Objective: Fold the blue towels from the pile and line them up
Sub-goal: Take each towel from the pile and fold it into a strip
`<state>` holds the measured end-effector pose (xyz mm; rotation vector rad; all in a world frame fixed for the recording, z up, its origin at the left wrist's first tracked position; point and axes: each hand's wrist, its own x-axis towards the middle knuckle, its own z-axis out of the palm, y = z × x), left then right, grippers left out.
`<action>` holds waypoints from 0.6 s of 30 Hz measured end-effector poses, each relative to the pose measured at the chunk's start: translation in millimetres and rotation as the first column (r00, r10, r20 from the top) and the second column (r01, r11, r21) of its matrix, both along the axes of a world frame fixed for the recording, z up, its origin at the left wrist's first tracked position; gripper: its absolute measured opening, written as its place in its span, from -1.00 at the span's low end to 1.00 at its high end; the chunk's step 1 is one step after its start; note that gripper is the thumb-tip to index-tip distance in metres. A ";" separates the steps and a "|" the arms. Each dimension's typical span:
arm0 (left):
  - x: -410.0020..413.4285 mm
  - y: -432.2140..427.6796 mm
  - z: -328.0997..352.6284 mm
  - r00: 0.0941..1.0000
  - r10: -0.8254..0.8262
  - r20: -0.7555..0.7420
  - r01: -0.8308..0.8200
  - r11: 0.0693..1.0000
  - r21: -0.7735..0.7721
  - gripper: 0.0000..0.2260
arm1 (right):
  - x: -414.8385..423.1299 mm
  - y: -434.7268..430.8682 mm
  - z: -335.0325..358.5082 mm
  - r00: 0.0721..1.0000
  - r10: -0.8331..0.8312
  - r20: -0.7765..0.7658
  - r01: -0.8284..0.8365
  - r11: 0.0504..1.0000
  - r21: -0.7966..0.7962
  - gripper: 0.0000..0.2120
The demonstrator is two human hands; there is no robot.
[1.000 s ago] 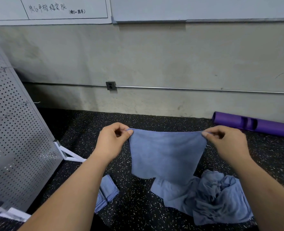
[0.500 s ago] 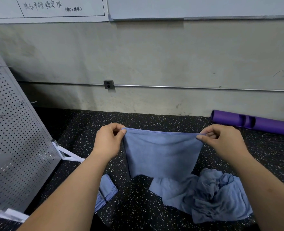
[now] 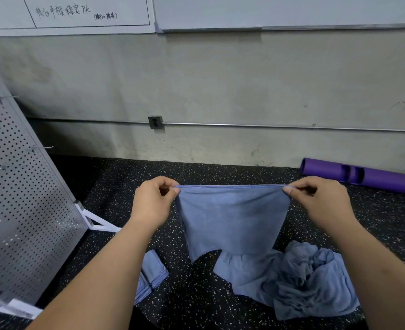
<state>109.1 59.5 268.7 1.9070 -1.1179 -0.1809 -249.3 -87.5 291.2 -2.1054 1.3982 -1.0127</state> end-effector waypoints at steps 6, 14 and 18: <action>-0.4 -0.9 0.8 1.000 0.030 0.000 -0.030 0.999 -0.012 -0.94 | 1.6 -5.7 -5.5 0.997 0.020 0.069 -0.018 1.000 -0.022 -0.90; -2.9 -2.1 0.9 0.999 0.034 -0.009 -0.034 0.999 0.007 -0.94 | 3.3 -4.6 -3.1 0.994 -0.011 0.104 0.013 1.000 -0.018 -0.91; -4.3 -1.8 1.2 1.000 0.027 0.001 -0.027 0.999 0.030 -0.95 | 3.3 -2.7 -4.5 0.997 -0.048 0.066 0.046 0.998 0.030 -0.96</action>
